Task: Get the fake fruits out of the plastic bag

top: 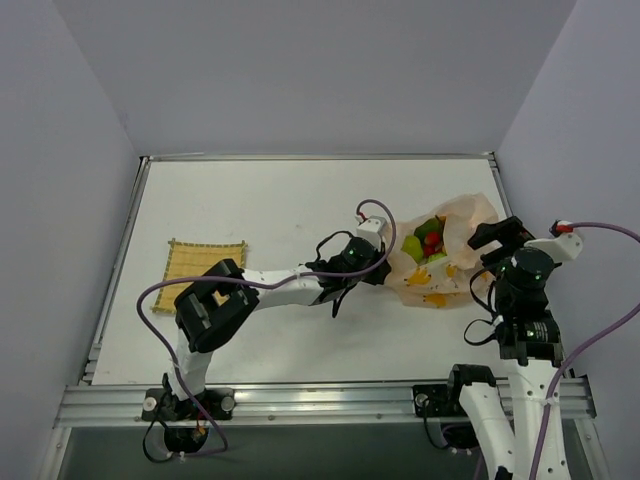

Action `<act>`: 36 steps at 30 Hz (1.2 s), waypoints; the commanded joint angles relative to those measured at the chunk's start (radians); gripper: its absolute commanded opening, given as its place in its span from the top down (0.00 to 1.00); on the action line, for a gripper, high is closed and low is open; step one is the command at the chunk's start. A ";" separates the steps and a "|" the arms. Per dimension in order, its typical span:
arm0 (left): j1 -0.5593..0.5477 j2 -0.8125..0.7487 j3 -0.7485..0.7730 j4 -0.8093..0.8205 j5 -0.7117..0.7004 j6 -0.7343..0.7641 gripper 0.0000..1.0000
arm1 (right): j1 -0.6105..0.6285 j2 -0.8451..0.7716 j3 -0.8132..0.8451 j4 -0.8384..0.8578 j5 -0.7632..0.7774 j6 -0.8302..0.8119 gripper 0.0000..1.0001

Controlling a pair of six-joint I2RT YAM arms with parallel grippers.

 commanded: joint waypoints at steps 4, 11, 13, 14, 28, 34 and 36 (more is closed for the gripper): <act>0.007 0.006 0.013 0.079 -0.013 -0.018 0.98 | 0.037 0.115 0.153 -0.043 -0.180 -0.048 0.53; 0.025 0.017 0.056 0.042 -0.027 0.037 0.98 | 0.250 0.295 0.075 -0.013 -0.115 -0.086 0.80; 0.036 0.019 0.059 0.040 -0.027 0.042 0.98 | 0.252 0.351 0.046 0.037 -0.104 -0.100 0.82; 0.039 0.020 0.064 0.040 -0.027 0.048 0.98 | 0.243 0.376 0.026 0.052 -0.078 -0.099 0.83; 0.071 0.054 0.117 0.026 0.054 0.034 0.98 | -0.018 0.425 -0.118 0.108 0.100 -0.079 0.53; 0.064 0.066 0.074 0.135 0.159 0.034 0.76 | -0.018 0.479 -0.103 0.164 0.028 -0.088 0.22; 0.064 0.071 0.084 0.134 0.174 0.045 0.62 | -0.018 0.490 -0.088 0.188 -0.038 -0.094 0.21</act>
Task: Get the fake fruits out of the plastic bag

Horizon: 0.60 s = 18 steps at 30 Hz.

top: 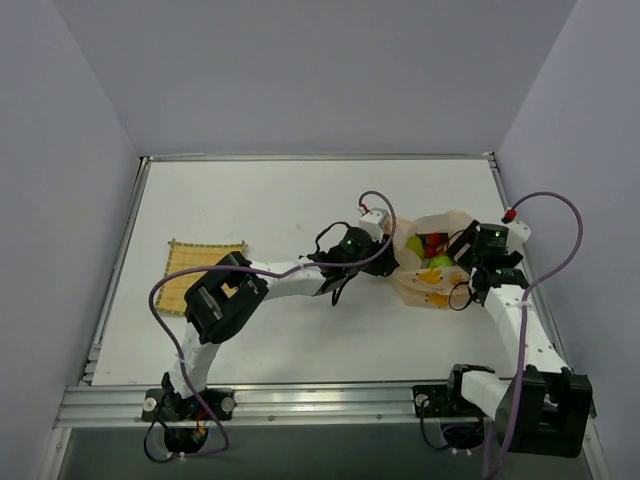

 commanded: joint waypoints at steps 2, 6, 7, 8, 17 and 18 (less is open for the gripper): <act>-0.002 -0.013 0.014 0.063 0.073 0.012 0.43 | 0.013 0.027 0.051 0.054 -0.095 -0.030 0.15; -0.002 -0.001 0.018 0.072 0.096 0.015 0.28 | 0.020 0.120 0.060 0.057 -0.066 -0.038 0.12; -0.002 0.003 0.023 0.071 0.099 0.013 0.26 | 0.018 0.140 0.055 0.093 -0.063 -0.033 0.12; -0.002 0.007 0.025 0.071 0.107 0.013 0.25 | 0.011 0.177 0.045 0.106 -0.060 -0.025 0.13; -0.006 -0.273 -0.185 0.019 -0.034 0.076 0.37 | 0.012 0.179 0.028 0.178 -0.072 0.022 0.82; -0.018 -0.363 -0.207 -0.021 -0.057 0.081 0.37 | 0.017 0.176 0.029 0.178 -0.075 0.019 0.84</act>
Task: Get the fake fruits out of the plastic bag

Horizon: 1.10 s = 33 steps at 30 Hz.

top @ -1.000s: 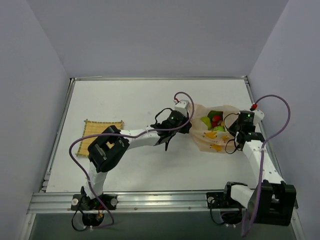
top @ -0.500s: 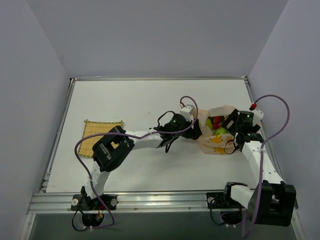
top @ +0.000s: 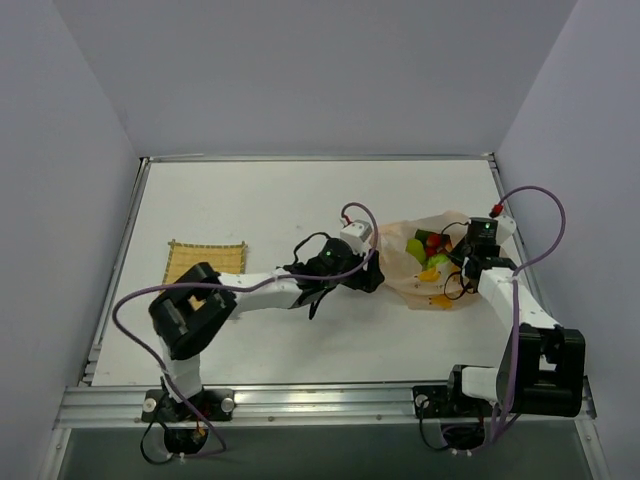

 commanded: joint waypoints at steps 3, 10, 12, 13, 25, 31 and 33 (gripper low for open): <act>-0.076 -0.380 -0.042 -0.169 -0.180 0.070 0.37 | 0.007 -0.047 0.007 0.039 -0.010 0.014 0.90; -0.251 -0.427 0.108 -0.346 -0.235 0.120 0.46 | 0.016 -0.051 0.001 0.046 -0.008 0.021 1.00; -0.286 -0.352 0.229 -0.419 -0.302 0.162 0.46 | 0.015 -0.057 0.000 0.049 -0.008 0.024 1.00; -0.302 -0.323 0.273 -0.463 -0.332 0.186 0.42 | 0.015 -0.061 0.000 0.048 -0.008 0.023 1.00; -0.166 0.103 0.685 -0.708 -0.610 0.188 0.29 | 0.009 -0.117 -0.030 0.055 -0.054 0.026 1.00; -0.101 0.265 0.830 -0.740 -0.544 0.174 0.25 | 0.007 -0.136 -0.054 0.055 -0.072 0.032 1.00; -0.075 0.314 0.864 -0.745 -0.508 0.167 0.25 | 0.007 -0.139 -0.062 0.055 -0.074 0.032 1.00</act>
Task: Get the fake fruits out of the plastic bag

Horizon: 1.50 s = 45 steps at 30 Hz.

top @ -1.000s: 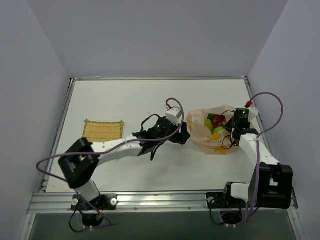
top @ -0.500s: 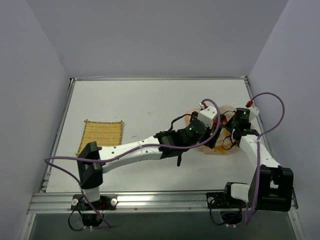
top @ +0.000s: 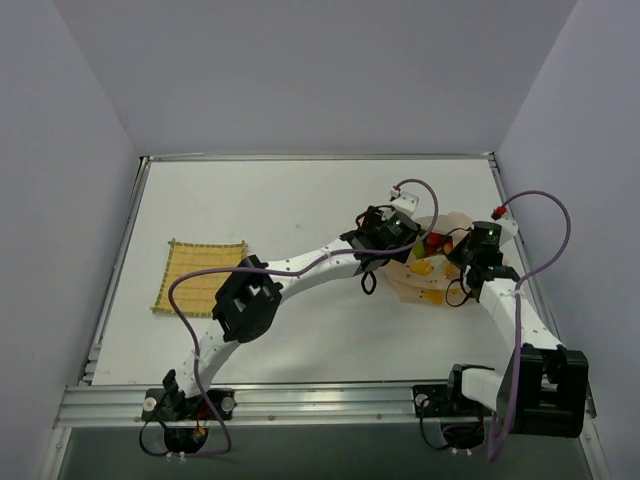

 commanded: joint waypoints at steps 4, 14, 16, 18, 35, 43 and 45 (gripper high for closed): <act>0.071 0.069 0.125 0.031 0.139 -0.046 0.35 | 0.000 -0.030 -0.039 0.020 -0.008 0.013 1.00; 0.235 -0.006 0.096 0.204 0.411 -0.113 0.98 | 0.035 0.176 0.122 0.222 -0.147 0.030 1.00; 0.257 -0.031 0.116 0.210 0.466 -0.124 0.98 | 0.048 0.212 0.180 0.221 -0.151 0.027 1.00; 0.258 -0.071 0.063 0.255 0.500 -0.135 0.98 | 0.058 0.187 0.205 0.230 -0.146 0.025 1.00; 0.289 -0.114 -0.519 0.812 0.659 -0.394 0.98 | -0.009 0.022 -0.291 0.264 -0.026 0.195 1.00; 0.281 -0.094 -0.536 0.836 0.655 -0.397 0.98 | -0.027 0.150 -0.224 0.328 -0.036 0.213 0.93; 0.277 -0.091 -0.527 0.832 0.659 -0.380 0.98 | -0.032 0.219 -0.189 0.347 -0.043 0.202 0.82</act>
